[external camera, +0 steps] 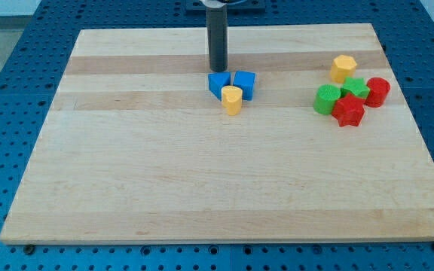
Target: Move your arm to the yellow hexagon
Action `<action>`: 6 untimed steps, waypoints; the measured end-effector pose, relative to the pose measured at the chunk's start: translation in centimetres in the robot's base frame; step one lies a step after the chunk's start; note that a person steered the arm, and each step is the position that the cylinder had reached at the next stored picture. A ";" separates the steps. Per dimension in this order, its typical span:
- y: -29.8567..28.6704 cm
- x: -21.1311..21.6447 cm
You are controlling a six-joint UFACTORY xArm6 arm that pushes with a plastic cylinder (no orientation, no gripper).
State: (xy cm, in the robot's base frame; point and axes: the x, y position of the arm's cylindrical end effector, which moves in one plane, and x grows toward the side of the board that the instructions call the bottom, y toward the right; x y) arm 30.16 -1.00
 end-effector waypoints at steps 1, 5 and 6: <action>2.9 -1.1; 23.6 -2.9; 25.6 -1.4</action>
